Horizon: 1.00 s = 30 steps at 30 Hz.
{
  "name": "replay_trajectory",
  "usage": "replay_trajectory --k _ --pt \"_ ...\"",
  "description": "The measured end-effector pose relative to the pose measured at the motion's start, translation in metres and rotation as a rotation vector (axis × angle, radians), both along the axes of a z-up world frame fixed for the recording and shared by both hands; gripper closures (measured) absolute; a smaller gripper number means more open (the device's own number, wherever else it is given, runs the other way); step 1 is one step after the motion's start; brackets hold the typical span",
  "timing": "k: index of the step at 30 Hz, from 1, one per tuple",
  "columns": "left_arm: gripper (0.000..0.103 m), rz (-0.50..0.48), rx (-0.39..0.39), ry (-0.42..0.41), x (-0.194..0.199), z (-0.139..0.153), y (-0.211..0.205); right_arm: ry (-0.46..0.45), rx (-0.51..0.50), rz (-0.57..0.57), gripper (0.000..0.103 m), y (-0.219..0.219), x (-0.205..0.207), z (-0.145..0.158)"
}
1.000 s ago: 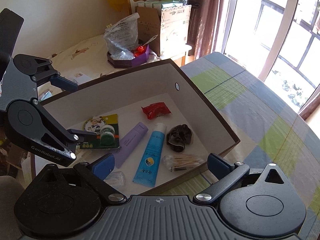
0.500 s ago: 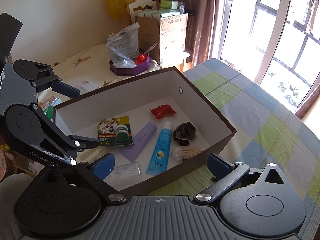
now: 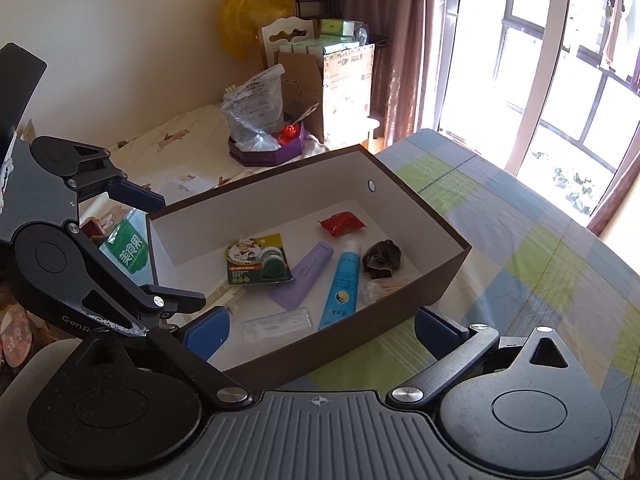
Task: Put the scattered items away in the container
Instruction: 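Lift both grippers out of the box and move them toward the green tube and pill bottle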
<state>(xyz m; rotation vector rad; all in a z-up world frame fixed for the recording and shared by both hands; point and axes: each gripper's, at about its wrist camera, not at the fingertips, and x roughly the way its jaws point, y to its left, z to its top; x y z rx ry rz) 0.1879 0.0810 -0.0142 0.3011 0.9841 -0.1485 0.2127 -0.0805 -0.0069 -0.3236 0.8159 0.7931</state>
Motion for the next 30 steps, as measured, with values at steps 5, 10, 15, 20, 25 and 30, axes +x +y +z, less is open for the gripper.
replay_trajectory --k 5,10,15,20,25,30 --pt "0.012 0.002 -0.016 0.005 -0.016 0.002 -0.004 0.002 0.016 -0.006 0.0 -0.011 -0.014 0.004" --pt "0.012 0.005 -0.035 0.006 -0.029 0.007 -0.009 0.001 0.029 -0.019 0.0 -0.026 -0.028 0.007" --pt "0.012 0.011 -0.053 0.003 -0.038 0.01 -0.016 0.001 0.026 -0.053 0.0 -0.043 -0.041 0.007" --pt "0.012 0.007 -0.073 0.009 -0.044 0.009 -0.026 0.01 0.035 -0.108 0.0 -0.066 -0.048 0.005" --pt "0.012 -0.005 -0.091 0.012 -0.047 0.004 -0.038 0.022 0.048 -0.18 0.0 -0.096 -0.049 0.0" --pt "0.012 -0.011 -0.121 0.021 -0.046 -0.005 -0.05 0.047 0.058 -0.266 0.0 -0.128 -0.046 -0.008"
